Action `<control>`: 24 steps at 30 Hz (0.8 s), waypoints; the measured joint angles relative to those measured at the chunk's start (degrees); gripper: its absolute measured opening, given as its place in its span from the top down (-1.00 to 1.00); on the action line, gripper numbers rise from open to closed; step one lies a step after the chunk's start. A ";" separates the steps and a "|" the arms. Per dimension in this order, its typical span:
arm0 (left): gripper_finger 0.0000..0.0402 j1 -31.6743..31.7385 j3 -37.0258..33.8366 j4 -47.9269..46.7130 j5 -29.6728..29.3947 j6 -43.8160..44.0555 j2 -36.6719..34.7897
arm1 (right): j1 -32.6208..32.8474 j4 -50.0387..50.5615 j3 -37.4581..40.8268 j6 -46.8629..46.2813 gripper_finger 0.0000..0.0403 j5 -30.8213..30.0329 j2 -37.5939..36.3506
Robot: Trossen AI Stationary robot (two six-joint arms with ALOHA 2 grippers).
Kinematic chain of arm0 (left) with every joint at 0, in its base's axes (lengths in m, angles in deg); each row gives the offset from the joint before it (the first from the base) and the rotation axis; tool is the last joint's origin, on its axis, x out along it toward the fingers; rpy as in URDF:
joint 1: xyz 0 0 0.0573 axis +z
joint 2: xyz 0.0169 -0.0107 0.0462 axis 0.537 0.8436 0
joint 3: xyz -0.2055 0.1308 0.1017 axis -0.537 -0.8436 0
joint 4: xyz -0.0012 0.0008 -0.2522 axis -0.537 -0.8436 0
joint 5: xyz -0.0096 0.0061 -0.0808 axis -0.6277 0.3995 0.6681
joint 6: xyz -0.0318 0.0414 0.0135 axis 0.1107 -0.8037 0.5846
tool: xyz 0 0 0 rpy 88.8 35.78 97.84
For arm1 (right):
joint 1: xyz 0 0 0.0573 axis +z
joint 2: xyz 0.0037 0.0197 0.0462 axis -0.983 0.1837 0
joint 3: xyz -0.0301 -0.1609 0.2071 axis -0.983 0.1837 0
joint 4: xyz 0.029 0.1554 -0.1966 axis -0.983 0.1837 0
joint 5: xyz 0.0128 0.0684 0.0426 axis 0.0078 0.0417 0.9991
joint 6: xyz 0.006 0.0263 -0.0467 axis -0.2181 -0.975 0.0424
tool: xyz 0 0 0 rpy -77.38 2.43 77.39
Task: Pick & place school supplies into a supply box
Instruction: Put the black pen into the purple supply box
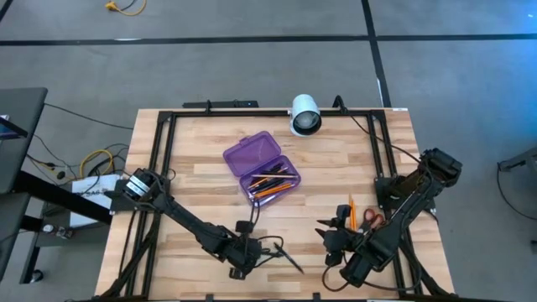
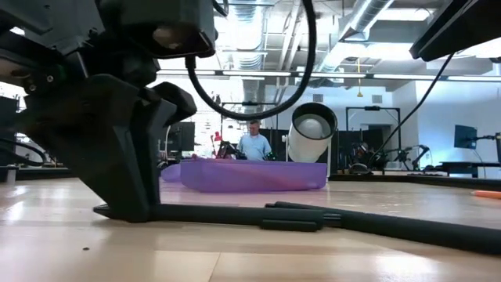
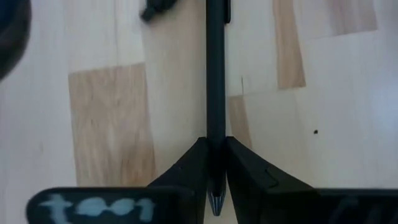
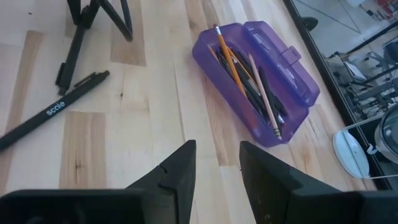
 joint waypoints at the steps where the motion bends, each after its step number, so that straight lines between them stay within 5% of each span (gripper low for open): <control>1: 0.78 -0.16 0.00 -0.43 -0.14 0.68 -0.06 | 0.01 -0.01 0.00 -0.01 0.41 0.00 0.00; 9: 0.91 -1.25 0.00 -7.29 -0.99 6.07 -1.42 | 0.02 -0.01 -0.02 -0.39 0.41 0.02 0.01; 14: 0.80 -1.79 -0.73 -28.55 -3.83 10.12 -3.31 | 0.02 -0.02 -0.03 -0.46 0.41 0.04 0.00; 24: 0.67 -2.48 -0.85 -33.98 -4.48 12.78 -3.87 | 0.00 -0.06 -0.04 -0.46 0.41 0.02 0.00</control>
